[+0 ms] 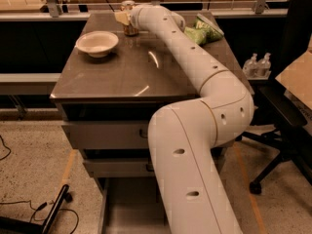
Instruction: Place orange can into bottom drawer
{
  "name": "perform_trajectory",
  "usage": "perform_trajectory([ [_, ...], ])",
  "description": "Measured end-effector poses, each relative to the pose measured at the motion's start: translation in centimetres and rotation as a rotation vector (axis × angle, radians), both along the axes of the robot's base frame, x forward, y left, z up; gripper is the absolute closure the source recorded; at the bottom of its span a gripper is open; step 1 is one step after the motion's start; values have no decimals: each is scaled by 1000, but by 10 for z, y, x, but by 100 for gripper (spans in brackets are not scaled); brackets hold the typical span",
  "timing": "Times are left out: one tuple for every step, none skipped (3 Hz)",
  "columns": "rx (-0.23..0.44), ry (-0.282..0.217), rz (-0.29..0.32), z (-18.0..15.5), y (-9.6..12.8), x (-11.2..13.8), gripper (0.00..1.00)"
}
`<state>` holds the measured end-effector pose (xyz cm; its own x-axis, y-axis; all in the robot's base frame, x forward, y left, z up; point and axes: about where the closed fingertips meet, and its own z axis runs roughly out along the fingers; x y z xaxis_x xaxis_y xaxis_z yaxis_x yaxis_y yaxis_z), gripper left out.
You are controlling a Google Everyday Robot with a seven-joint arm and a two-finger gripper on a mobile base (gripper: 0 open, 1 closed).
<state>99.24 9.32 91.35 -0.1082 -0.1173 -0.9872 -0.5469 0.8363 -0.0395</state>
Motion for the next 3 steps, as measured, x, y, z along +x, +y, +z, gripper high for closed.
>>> perform_trajectory([
  [0,3,3,-3,3,0,73],
  [-1,5,5,-4,5,0,95],
  [-1,6,7,-6,7,0,100],
])
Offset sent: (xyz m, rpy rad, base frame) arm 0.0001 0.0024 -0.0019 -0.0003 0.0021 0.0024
